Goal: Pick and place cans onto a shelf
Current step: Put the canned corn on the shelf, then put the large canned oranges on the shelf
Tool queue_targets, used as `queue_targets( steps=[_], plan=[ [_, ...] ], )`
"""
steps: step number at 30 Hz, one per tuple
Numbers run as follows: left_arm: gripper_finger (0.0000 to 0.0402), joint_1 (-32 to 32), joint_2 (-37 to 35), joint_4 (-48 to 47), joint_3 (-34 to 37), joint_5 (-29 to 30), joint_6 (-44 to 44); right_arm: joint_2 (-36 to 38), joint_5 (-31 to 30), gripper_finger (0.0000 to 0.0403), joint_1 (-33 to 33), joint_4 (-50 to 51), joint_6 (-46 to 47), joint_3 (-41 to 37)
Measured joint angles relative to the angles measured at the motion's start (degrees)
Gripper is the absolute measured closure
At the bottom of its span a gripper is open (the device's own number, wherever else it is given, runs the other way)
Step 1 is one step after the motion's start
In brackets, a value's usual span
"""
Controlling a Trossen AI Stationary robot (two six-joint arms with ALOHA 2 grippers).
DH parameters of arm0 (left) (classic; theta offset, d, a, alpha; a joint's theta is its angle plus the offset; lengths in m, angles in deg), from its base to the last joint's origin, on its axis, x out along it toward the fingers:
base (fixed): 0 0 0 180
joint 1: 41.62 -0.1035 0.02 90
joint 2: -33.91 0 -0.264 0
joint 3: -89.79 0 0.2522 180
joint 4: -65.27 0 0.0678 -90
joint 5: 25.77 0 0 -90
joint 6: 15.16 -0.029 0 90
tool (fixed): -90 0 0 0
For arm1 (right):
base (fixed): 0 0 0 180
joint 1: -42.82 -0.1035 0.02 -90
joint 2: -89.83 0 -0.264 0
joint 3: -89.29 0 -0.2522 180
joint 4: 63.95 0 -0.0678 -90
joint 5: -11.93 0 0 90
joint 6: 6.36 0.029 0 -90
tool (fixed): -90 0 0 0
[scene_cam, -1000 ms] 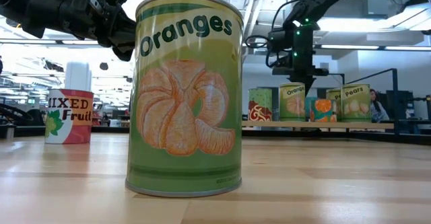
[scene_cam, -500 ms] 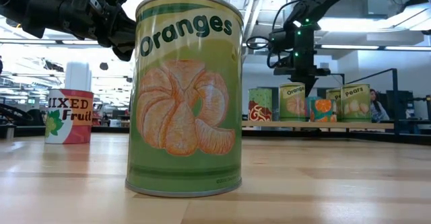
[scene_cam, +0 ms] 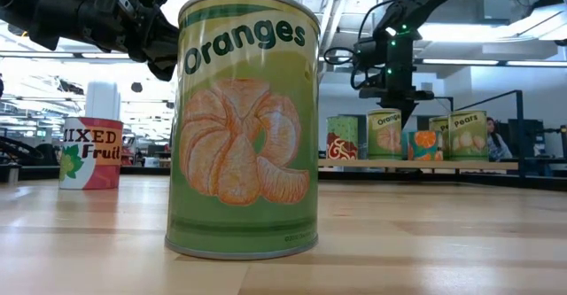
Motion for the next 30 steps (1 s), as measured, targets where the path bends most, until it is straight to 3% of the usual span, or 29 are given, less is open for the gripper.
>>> queue_targets(
  steps=[23,30],
  plan=[
    [0.0395,0.0,0.0,0.0,0.0,0.0,0.0,0.0,-0.1,0.0338,1.3,1.0,-0.7,0.0],
    [0.0395,0.0,0.0,0.0,0.0,0.0,-0.4,1.2,-0.4,0.0338,0.4,2.9,-5.6,0.0]
  ],
)
